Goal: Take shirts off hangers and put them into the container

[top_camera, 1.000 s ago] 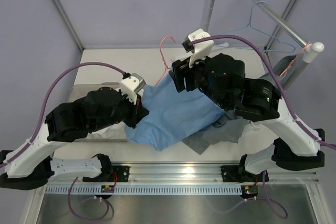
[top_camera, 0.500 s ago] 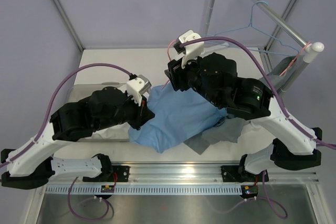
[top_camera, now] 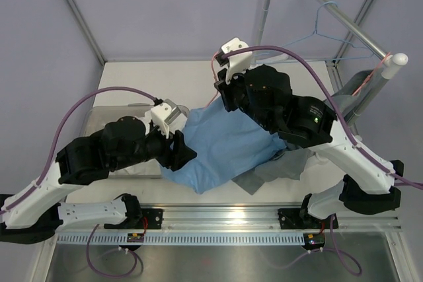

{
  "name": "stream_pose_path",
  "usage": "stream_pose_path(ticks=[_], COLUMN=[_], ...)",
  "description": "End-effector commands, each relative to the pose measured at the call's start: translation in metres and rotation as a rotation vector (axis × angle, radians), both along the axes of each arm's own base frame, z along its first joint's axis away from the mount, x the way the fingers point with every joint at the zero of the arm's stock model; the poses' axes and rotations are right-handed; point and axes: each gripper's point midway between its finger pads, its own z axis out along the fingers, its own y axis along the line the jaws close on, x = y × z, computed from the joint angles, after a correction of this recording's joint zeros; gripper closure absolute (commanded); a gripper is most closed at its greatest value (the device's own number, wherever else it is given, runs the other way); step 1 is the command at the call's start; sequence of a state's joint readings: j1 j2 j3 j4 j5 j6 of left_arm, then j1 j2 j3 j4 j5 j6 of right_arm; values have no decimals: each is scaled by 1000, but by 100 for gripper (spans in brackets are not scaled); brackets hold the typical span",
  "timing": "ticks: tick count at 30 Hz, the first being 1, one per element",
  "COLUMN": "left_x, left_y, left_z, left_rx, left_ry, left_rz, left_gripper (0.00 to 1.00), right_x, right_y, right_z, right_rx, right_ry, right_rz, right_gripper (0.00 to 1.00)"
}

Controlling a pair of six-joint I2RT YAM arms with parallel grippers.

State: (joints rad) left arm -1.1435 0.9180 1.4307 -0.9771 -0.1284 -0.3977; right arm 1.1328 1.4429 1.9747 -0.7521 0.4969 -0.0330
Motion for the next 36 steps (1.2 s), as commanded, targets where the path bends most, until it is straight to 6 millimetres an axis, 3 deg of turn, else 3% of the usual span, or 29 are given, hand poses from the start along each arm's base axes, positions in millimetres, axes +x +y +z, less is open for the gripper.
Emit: stream_pose_path(ticks=[1,5,7,8,9,12,15,18,22,26,30,31,32,36], left_x=[-6,-10,-11,-10,-11,-11,-10,-6,-3,2,10,10,10,11], left_y=[2,17,22,24,27,29,27,26,26,29,47,49,50,45], left_z=[-15,-29,-34,-37,-39,-40,-38,-31,-19,-20,-14,-16,-16,-32], left_rx=[-20,-24,-24,-19,-14,-16,-23,-54,-145,-161,-193,-192,-187,-149], left_ry=[28,56,64,71,76,80,74,47,-3,-31,-74,-74,-74,-47], left_rz=[-4,38,54,67,72,83,83,94,98,126,204,211,212,215], left_gripper=[40,39,43,49,62,73,100,100,100,100,100,100,100,100], right_x=[-1,-1,-4,-3,-2,1,6,17,28,34,34,36,38,31], right_y=[-33,-59,-72,-80,-86,-107,-127,-156,-191,-214,-243,-257,-257,-278], right_z=[52,66,75,77,78,83,84,87,76,63,46,44,35,35], right_rx=[90,75,79,76,65,40,31,79,126,252,315,332,334,367], right_ry=[-91,-128,-146,-153,-164,-191,-209,-198,-160,-81,-24,-27,-12,-5], right_rz=[-61,-122,-140,-171,-190,-272,-371,-550,-754,-820,-866,-901,-900,-928], right_gripper=[100,100,100,100,100,100,100,100,100,100,100,100,100,100])
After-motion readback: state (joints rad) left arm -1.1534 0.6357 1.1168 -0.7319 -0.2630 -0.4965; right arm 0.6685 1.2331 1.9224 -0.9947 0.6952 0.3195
